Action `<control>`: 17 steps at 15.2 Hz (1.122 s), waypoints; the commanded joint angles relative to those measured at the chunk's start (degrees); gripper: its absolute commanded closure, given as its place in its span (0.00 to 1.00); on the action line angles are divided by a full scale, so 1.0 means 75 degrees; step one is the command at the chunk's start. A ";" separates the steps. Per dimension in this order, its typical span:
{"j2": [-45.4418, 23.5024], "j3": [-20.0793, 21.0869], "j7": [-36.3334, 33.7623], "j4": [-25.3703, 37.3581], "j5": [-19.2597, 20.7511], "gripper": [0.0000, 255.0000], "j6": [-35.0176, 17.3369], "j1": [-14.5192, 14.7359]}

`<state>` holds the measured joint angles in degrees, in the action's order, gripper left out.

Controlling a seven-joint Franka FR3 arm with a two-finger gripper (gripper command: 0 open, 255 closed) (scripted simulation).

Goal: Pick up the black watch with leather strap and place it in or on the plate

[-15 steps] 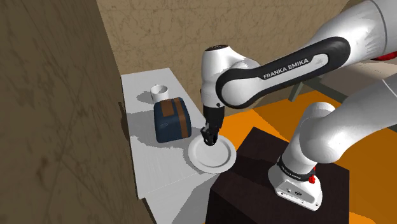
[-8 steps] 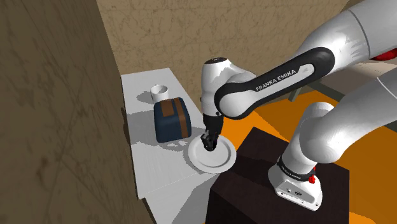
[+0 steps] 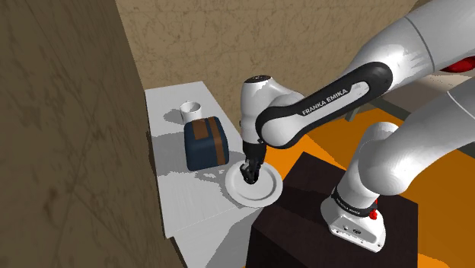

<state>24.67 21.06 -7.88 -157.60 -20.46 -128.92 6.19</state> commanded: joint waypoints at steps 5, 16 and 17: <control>-0.0007 0.0001 0.0000 -0.0008 0.0001 0.00 0.0001 0.0000; 0.0626 -0.0259 -0.0036 0.0561 0.0228 0.00 0.1210 -0.0095; 0.0626 -0.0259 -0.0036 0.0561 0.0228 0.00 0.1210 -0.0095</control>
<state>29.33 19.13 -8.15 -153.40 -18.75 -119.89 5.48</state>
